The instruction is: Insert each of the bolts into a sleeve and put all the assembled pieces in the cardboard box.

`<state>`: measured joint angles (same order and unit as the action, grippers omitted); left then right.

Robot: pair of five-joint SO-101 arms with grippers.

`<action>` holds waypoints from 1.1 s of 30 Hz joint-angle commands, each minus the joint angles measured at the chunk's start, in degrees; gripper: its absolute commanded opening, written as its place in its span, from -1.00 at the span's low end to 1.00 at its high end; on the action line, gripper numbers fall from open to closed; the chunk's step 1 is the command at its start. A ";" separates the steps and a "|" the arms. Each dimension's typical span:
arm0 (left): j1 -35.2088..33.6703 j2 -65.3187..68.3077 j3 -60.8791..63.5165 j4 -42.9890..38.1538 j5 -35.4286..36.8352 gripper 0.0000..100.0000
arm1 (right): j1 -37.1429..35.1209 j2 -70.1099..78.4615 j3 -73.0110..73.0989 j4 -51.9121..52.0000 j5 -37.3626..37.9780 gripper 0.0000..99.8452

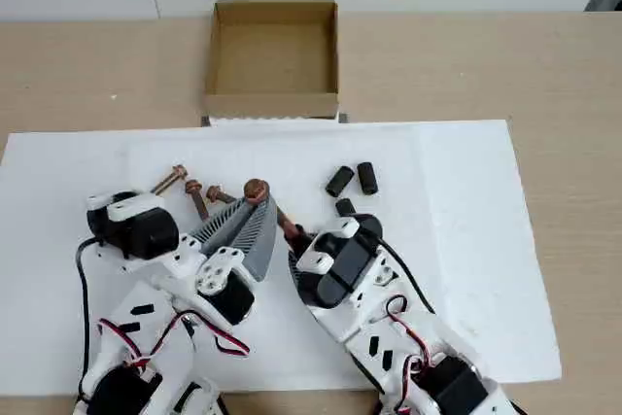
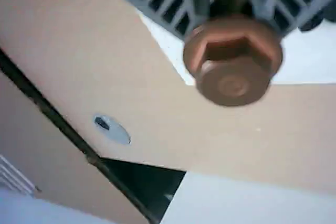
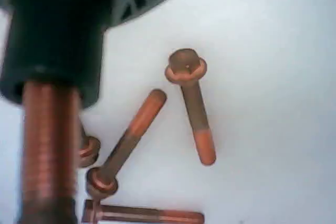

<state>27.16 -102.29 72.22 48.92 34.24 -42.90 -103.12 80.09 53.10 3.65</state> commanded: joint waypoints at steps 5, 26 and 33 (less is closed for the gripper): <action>3.69 -0.44 1.63 0.26 -0.09 -0.99 | 0.04 -0.57 -2.46 -1.89 2.46 -0.99; 8.26 -0.26 6.99 0.26 -4.13 -0.67 | 0.04 -0.57 -2.29 -4.26 6.15 -0.99; 4.22 -0.26 6.90 0.26 -8.62 -0.67 | 0.04 -0.57 -2.02 -3.91 5.80 -0.99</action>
<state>33.23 -102.90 79.60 49.19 28.09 -42.64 -103.03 80.18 50.73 8.84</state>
